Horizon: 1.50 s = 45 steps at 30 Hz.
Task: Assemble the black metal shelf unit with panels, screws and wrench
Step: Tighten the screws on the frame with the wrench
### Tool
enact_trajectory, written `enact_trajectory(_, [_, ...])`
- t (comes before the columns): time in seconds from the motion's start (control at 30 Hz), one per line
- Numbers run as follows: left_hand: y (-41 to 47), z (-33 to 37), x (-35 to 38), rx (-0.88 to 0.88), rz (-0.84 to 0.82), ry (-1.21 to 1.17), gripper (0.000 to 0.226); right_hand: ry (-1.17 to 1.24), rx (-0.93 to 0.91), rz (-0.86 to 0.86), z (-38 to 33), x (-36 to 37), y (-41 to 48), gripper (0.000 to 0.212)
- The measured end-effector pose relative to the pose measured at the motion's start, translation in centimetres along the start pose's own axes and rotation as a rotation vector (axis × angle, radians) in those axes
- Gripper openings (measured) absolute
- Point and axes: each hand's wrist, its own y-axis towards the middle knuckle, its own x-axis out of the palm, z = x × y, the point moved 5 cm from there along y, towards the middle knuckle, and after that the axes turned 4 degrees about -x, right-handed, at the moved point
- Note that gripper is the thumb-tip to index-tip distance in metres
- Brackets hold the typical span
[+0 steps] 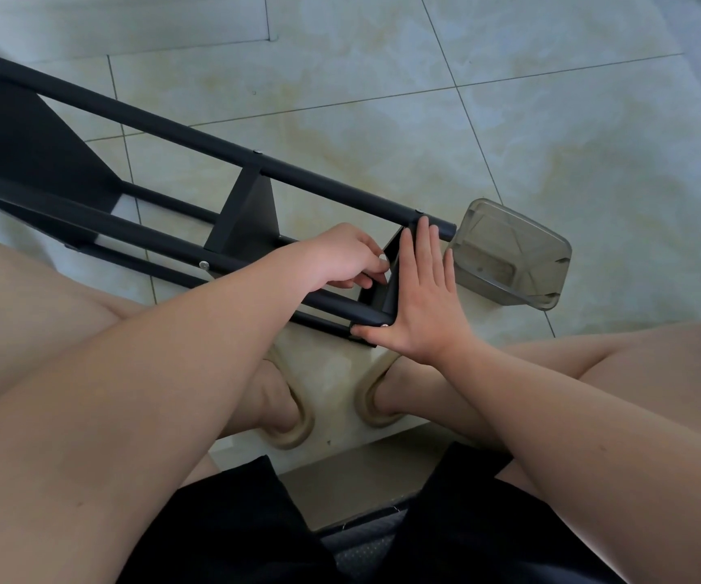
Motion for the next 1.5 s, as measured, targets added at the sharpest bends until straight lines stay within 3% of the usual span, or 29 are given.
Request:
enact_trajectory(0.17, [-0.1, 0.1, 0.2, -0.021, -0.053, 0.057, 0.004, -0.006, -0.002, -0.001, -0.1, -0.1, 0.1, 0.142])
enact_trajectory(0.5, [-0.1, -0.6, 0.2, -0.152, -0.111, -0.046, 0.008, 0.005, -0.003, 0.016, -0.1, -0.1, 0.1, 0.142])
enact_trajectory(1.5, [-0.9, 0.0, 0.0, -0.073, -0.18, 0.282, 0.022, 0.004, -0.011, 0.036, -0.1, 0.0, 0.1, 0.139])
